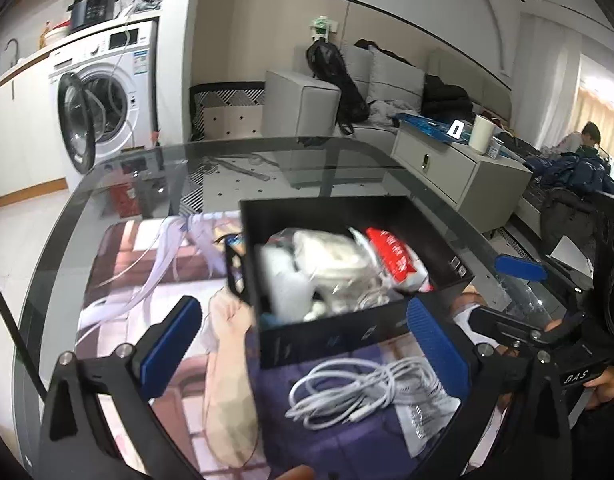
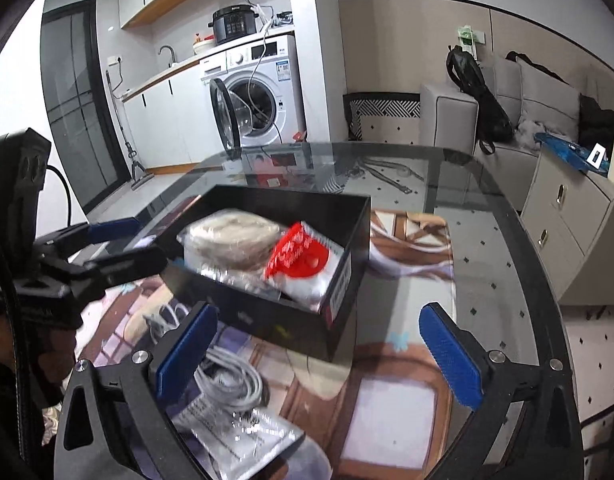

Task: Organize soft objects
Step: 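Move the left tool to the white cable while the right tool reaches the white medicine sachet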

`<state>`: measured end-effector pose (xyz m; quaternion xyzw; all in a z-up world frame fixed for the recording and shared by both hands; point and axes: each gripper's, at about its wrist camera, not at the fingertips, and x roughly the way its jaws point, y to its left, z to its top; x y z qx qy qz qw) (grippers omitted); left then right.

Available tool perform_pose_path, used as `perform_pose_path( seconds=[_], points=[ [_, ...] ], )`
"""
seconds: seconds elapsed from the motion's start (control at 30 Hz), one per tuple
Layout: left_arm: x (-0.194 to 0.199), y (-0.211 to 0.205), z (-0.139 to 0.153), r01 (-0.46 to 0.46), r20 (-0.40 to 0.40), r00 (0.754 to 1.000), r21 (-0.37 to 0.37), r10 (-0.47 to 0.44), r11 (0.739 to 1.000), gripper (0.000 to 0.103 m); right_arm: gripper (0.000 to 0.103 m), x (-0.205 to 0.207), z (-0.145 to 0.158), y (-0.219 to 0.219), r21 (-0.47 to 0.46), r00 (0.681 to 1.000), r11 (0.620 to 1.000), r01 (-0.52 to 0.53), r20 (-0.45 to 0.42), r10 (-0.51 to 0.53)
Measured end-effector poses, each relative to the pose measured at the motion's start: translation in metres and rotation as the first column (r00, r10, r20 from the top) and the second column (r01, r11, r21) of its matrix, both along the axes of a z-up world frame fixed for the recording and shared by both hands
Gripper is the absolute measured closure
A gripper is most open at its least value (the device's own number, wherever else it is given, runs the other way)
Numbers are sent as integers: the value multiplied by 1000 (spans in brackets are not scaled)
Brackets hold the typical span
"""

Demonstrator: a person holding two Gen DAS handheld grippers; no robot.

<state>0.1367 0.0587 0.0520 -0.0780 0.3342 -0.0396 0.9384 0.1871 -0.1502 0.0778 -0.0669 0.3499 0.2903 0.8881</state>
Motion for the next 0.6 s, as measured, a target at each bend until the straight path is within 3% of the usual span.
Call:
perform_pose_path(
  seconds=[0.6],
  points=[
    [-24, 16, -18, -41, -39, 998, -4, 41, 999, 0, 0, -18, -17, -17, -38, 999, 999, 1, -43, -3]
  ],
)
